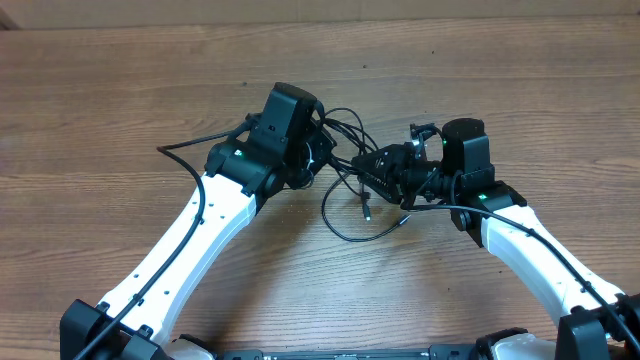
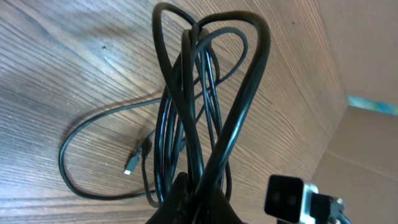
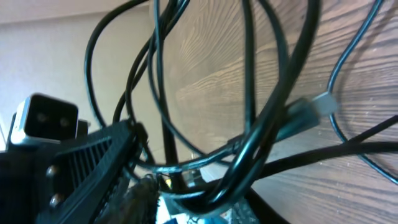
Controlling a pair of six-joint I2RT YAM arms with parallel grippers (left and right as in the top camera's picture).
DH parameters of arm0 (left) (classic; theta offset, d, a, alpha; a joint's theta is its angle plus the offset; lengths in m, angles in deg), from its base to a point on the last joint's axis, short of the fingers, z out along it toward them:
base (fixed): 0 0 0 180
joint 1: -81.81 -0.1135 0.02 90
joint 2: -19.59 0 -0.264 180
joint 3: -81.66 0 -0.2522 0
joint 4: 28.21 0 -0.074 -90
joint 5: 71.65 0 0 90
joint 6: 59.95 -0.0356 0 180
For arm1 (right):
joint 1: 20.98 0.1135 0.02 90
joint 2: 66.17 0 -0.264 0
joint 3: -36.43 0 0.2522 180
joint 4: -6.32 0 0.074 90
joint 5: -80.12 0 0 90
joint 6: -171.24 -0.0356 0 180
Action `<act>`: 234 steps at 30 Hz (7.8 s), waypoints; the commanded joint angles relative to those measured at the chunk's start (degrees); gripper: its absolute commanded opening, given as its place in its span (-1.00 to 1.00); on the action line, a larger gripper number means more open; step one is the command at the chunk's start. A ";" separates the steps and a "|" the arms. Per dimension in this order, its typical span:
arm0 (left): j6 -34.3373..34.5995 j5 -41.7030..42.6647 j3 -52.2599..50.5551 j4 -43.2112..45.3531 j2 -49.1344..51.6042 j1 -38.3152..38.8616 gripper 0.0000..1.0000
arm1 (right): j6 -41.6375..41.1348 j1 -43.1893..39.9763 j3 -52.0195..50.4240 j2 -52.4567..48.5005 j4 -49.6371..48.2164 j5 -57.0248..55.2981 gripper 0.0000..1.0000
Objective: Untangle cables
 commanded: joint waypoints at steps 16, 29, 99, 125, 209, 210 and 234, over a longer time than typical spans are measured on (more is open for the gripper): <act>2.19 3.37 1.22 -0.20 -1.14 0.72 -0.92 | 2.38 0.28 0.74 -0.28 3.85 -5.99 -0.92; 2.84 3.19 1.22 -0.22 -1.14 -0.90 -0.92 | 10.43 0.26 0.74 -0.28 15.41 -12.87 -0.92; -9.33 8.15 1.27 4.63 -34.12 -21.35 -0.92 | 72.96 9.79 0.74 -0.28 0.26 -1.22 1.00; -8.31 17.14 1.25 -1.95 -33.62 -20.81 -0.92 | 75.21 19.50 0.76 -13.55 -24.57 -25.70 0.74; -55.45 -2.01 1.20 -0.94 -8.11 -4.50 0.99 | 28.63 0.57 3.06 28.04 -10.16 2.08 -0.92; -55.45 -4.15 1.20 -1.31 -7.50 -4.50 1.00 | 28.63 0.57 3.06 28.04 -10.25 2.08 -0.93; -53.09 -33.00 1.29 -9.57 -8.09 -4.59 0.09 | 33.64 0.46 3.02 25.44 4.50 -14.25 -0.93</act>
